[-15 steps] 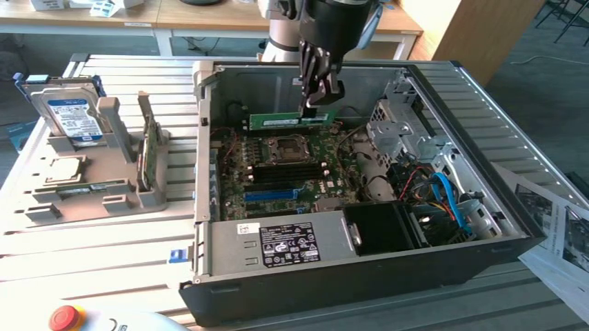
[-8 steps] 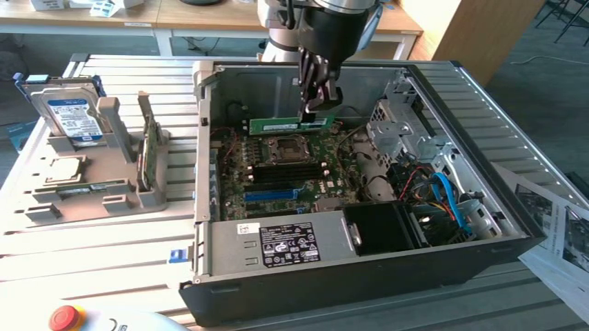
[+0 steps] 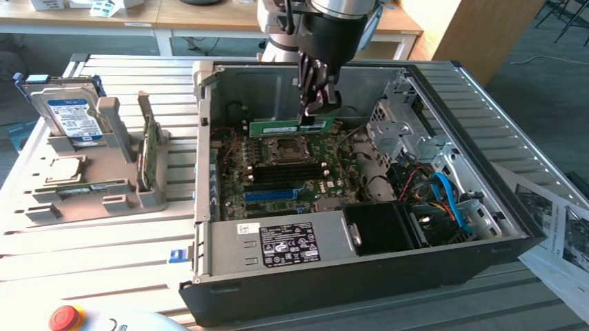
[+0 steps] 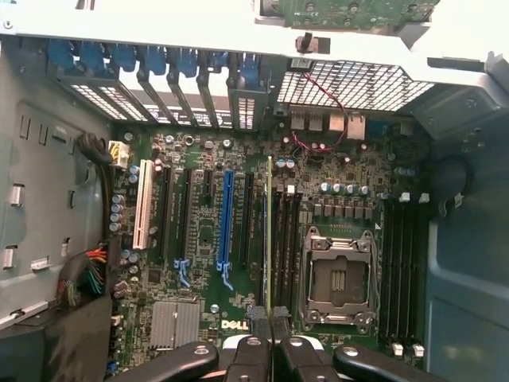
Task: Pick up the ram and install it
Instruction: 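Pick up the ram and move it above insertion slot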
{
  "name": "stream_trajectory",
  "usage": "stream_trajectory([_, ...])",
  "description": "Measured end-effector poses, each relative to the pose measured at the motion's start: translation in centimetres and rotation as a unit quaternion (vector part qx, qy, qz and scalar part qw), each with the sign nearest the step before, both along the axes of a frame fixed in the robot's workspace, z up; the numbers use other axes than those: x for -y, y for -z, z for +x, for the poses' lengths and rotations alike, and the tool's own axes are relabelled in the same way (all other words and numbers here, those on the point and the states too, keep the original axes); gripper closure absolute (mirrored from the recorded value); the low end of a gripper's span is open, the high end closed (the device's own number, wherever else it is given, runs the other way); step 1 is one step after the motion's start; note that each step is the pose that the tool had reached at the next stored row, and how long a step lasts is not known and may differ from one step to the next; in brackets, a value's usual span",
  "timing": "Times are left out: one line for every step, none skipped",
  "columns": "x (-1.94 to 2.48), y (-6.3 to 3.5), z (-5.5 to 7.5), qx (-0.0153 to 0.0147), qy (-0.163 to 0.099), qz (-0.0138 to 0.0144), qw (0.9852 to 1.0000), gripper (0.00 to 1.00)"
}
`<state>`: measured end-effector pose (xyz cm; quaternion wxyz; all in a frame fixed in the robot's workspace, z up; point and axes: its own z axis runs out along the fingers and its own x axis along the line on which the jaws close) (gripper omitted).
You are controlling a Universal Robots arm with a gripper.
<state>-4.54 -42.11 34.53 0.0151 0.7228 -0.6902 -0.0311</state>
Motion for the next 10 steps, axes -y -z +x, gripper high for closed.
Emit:
stream_trajectory([0.0, 0.07, 0.0, 0.0, 0.0, 0.0, 1.0, 0.88])
stream_trajectory([0.0, 0.14, 0.0, 0.0, 0.0, 0.0, 1.0, 0.88])
stream_trajectory([0.0, 0.22, 0.0, 0.0, 0.0, 0.0, 1.0, 0.88])
stream_trajectory([0.0, 0.3, 0.0, 0.0, 0.0, 0.0, 1.0, 0.88])
stream_trajectory([0.0, 0.4, 0.0, 0.0, 0.0, 0.0, 1.0, 0.88])
stream_trajectory([0.0, 0.5, 0.0, 0.0, 0.0, 0.0, 1.0, 0.88])
stream_trajectory([0.0, 0.62, 0.0, 0.0, 0.0, 0.0, 1.0, 0.88])
stream_trajectory([0.0, 0.73, 0.0, 0.0, 0.0, 0.0, 1.0, 0.88])
stream_trajectory([0.0, 0.85, 0.0, 0.0, 0.0, 0.0, 1.0, 0.88])
stream_trajectory([0.0, 0.96, 0.0, 0.0, 0.0, 0.0, 1.0, 0.88])
